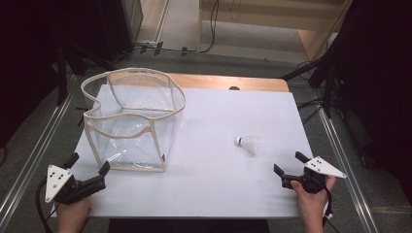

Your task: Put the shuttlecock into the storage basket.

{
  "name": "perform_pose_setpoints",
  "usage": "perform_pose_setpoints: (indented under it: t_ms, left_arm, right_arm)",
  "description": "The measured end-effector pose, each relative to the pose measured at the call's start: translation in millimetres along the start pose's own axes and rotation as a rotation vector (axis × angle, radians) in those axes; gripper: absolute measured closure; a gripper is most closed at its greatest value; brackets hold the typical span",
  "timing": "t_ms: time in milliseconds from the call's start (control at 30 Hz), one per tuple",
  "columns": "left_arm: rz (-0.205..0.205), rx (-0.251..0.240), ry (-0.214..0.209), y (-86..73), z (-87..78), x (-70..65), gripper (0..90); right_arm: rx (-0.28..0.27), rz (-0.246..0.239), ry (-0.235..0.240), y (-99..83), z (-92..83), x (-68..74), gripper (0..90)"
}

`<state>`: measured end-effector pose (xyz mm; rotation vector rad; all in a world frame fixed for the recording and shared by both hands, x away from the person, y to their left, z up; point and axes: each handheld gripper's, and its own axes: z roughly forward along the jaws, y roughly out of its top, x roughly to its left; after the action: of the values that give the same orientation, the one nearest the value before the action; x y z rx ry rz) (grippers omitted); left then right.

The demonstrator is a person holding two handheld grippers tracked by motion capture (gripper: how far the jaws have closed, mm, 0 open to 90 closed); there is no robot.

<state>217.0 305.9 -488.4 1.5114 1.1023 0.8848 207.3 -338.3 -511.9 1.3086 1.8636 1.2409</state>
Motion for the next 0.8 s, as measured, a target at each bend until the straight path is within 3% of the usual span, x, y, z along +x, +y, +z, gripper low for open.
perform_pose_setpoints:
  t_ms: [200, 267, 300, 367, 500, 533, 567, 600, 633, 667, 733, 767, 800]
  left_arm:
    - [0.006, 0.002, 0.005, -0.4, -0.9, -0.9, 0.0]
    - [0.008, -0.002, 0.006, -0.7, -1.4, -1.7, 0.0]
    - [0.013, -0.002, 0.006, -0.8, -1.6, -1.8, 0.0]
    - [0.011, -0.004, 0.008, -1.0, -2.1, -2.1, 0.0]
    - [0.010, -0.009, 0.007, -1.5, -3.8, -1.4, 0.0]
    - [0.010, -0.009, 0.007, -1.5, -3.8, -1.4, 0.0]
    - [0.010, -0.010, 0.004, -1.6, -4.3, -1.3, 0.0]
    - [0.007, -0.012, 0.002, -1.7, -4.7, -1.2, 0.0]
    - [0.007, -0.012, 0.002, -1.7, -4.7, -1.2, 0.0]
    - [0.005, -0.015, 0.001, -1.8, -4.8, -1.1, 0.0]
    - [0.005, -0.015, 0.002, -1.8, -4.8, -1.0, 0.0]
    - [0.005, -0.016, 0.002, -1.8, -4.8, -1.1, 0.0]
    - [0.006, -0.016, 0.002, -1.8, -4.8, -1.2, 0.0]
  right_arm:
    - [0.016, -0.013, 0.013, 9.5, 2.2, 6.5, 0.7]
    - [0.018, -0.024, 0.003, 11.5, 2.7, 8.2, 4.5]
    - [0.013, -0.030, -0.025, 15.9, 3.5, 11.9, 11.5]
    - [0.016, -0.028, -0.033, 20.7, 4.7, 15.8, 13.4]
    - [0.023, -0.025, -0.067, 28.4, 9.9, 22.7, 28.8]
    - [0.023, -0.025, -0.067, 28.4, 9.9, 22.7, 28.8]
    - [0.023, -0.026, -0.053, 29.7, 11.1, 24.1, 33.1]
    - [0.035, -0.043, -0.030, 31.5, 15.0, 28.7, 45.3]
    - [0.035, -0.043, -0.030, 31.5, 15.0, 28.7, 45.3]
    - [0.055, -0.051, 0.003, 32.1, 17.9, 31.7, 58.6]
    - [0.056, -0.044, 0.028, 32.2, 19.6, 33.0, 62.1]
    - [0.083, -0.052, 0.048, 33.0, 22.9, 37.9, 72.8]
    - [0.092, -0.063, 0.047, 33.3, 24.3, 40.0, 76.0]
